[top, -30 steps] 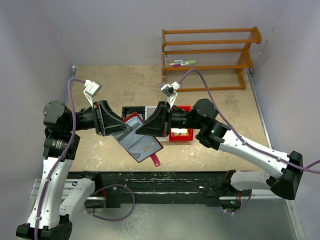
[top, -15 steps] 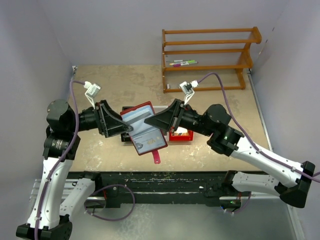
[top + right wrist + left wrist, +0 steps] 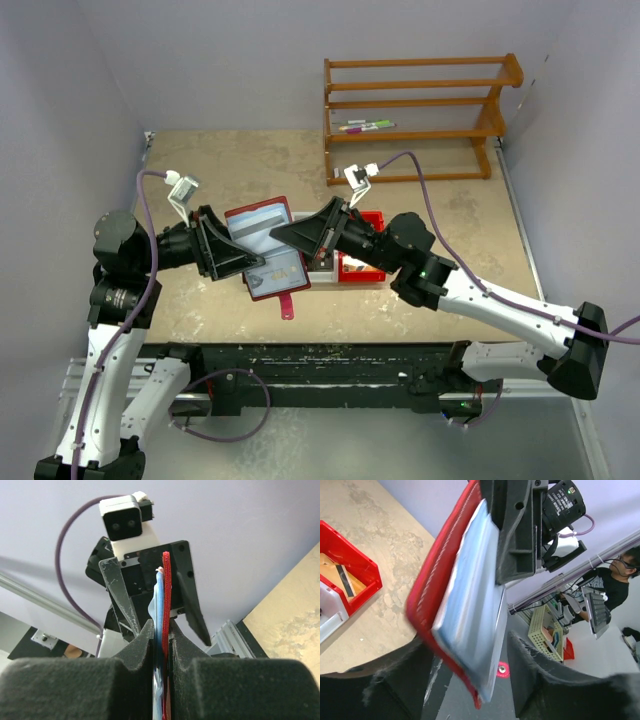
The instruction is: Take the credit cards out of the card holder
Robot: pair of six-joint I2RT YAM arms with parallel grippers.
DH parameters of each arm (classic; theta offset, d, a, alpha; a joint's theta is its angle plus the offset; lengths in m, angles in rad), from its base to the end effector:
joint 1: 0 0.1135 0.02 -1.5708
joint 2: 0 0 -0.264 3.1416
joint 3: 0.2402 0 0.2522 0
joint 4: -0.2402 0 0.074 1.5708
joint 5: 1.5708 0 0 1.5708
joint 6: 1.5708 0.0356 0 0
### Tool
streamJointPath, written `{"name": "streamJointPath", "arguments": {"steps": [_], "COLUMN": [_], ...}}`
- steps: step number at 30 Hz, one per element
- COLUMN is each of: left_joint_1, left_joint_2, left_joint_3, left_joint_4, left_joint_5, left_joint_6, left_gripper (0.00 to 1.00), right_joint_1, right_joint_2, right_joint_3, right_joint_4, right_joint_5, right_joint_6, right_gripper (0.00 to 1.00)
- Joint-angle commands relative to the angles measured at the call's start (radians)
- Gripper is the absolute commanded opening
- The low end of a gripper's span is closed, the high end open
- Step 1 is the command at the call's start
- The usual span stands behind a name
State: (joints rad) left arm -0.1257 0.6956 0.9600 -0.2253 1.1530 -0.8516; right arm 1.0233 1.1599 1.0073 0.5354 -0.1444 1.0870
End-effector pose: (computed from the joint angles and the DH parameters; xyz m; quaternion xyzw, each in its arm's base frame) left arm 0.1214 -0.0481 0.4081 0.1610 0.6828 -0.6173 0.3562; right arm 0.1347 0.2307 0.4184 -0.0420 0.5598 0.7390 0.3724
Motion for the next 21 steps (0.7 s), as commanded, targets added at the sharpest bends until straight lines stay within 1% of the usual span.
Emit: {"name": "streamJointPath", "arguments": {"steps": [1,3,4,5,6,8,10,11,12,14,15,18,21], "left_joint_1": [-0.003,-0.003,-0.003,-0.002,-0.002,-0.003,-0.002,-0.003,-0.003,-0.003,-0.003,-0.003,-0.003], "left_joint_2": [-0.002,-0.003,-0.006,-0.008,-0.011,-0.011,-0.008,-0.007,-0.007,-0.004,-0.002,0.004,0.005], "left_joint_3": [0.015,0.019,0.021,0.023,0.022,0.018,0.018,0.018,0.019,0.017,0.019,0.027,0.030], "left_joint_4": [0.016,-0.006,-0.019,-0.026,-0.030,-0.033,-0.038,-0.038,-0.039,-0.035,-0.034,-0.046,-0.043], "left_joint_5": [-0.029,-0.034,-0.035,-0.033,-0.029,-0.012,0.009,0.022,0.035,0.067,0.083,0.126,0.169], "left_joint_6": [0.046,0.077,0.088,0.098,0.101,0.102,0.101,0.102,0.102,0.102,0.102,0.117,0.125], "left_gripper": [0.52,0.36,0.27,0.22,0.17,0.11,0.09,0.07,0.06,0.05,0.05,0.04,0.04], "right_joint_1": [0.015,0.015,0.013,0.012,0.003,-0.018,-0.041,-0.056,-0.075,-0.116,-0.134,-0.173,-0.181], "right_joint_2": [0.013,-0.005,-0.022,-0.035,-0.049,-0.076,-0.079,-0.070,-0.053,-0.010,0.012,0.062,0.108], "right_joint_3": [0.008,-0.033,-0.047,-0.059,-0.062,-0.047,-0.012,0.041,0.080,0.151,0.181,0.251,0.322], "right_joint_4": [0.121,0.114,0.105,0.070,0.054,-0.020,-0.121,-0.179,-0.238,-0.335,-0.377,-0.460,-0.526], "right_joint_5": [0.011,-0.001,-0.011,-0.060,-0.086,-0.130,-0.210,-0.259,-0.316,-0.450,-0.527,-0.664,-0.756], "right_joint_6": [0.015,-0.007,-0.035,-0.052,-0.073,-0.177,-0.272,-0.311,-0.346,-0.410,-0.436,-0.505,-0.567], "right_gripper": [0.00,0.00,0.02,0.07,0.14,0.32,0.55,0.64,0.70,0.78,0.80,0.79,0.75]}}
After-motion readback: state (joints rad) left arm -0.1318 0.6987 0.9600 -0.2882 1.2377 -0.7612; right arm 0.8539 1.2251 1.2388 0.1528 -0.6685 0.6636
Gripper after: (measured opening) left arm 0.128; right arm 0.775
